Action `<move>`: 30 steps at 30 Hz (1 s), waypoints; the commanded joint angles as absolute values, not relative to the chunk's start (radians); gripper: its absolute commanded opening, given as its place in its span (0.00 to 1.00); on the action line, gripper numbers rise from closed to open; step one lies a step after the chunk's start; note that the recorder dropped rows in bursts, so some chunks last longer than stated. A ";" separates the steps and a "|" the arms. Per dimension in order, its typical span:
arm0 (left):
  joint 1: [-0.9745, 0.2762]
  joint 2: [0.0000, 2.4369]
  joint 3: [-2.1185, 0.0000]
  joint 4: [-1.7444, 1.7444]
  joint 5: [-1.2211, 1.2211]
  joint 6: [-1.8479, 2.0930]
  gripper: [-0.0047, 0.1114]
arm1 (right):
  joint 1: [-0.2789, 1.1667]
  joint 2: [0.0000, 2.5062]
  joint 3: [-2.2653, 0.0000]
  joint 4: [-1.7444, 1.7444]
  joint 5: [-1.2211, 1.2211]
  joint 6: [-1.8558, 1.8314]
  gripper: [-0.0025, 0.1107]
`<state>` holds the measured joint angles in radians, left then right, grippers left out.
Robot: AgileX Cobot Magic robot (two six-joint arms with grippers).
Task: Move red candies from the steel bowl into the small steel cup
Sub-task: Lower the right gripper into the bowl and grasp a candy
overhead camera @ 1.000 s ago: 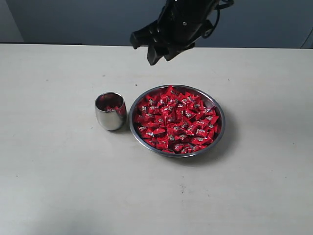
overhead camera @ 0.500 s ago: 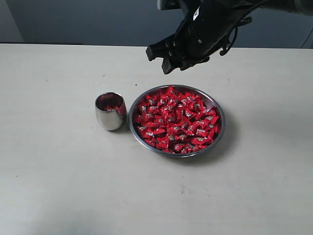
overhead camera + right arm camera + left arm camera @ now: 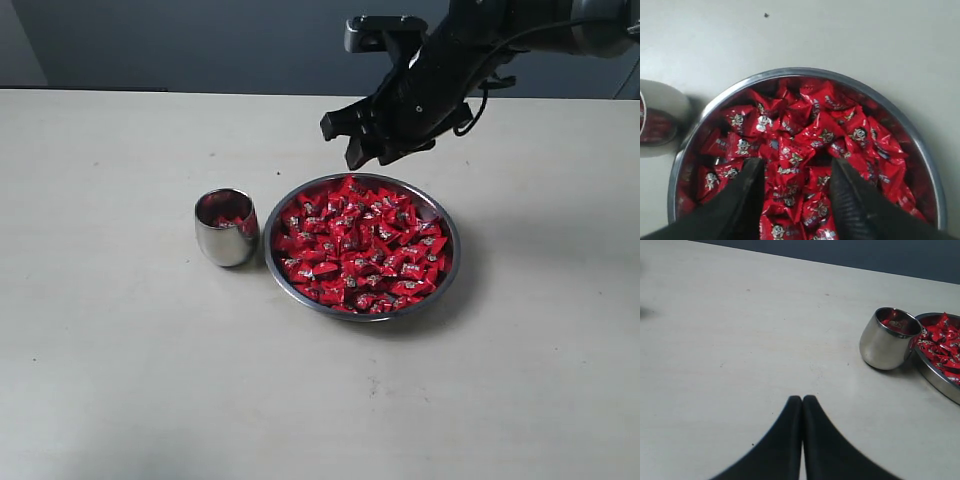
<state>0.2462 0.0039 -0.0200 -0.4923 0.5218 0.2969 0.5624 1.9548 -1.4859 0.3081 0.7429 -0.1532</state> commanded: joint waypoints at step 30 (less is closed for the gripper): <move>0.248 0.000 -0.018 -0.493 0.519 0.295 0.04 | 0.658 2.117 -1.488 0.451 0.772 -0.454 0.03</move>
<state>0.2462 0.0039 -0.0200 -0.4923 0.5218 0.2969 0.6602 2.1582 -1.4859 0.4675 0.7706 -0.4523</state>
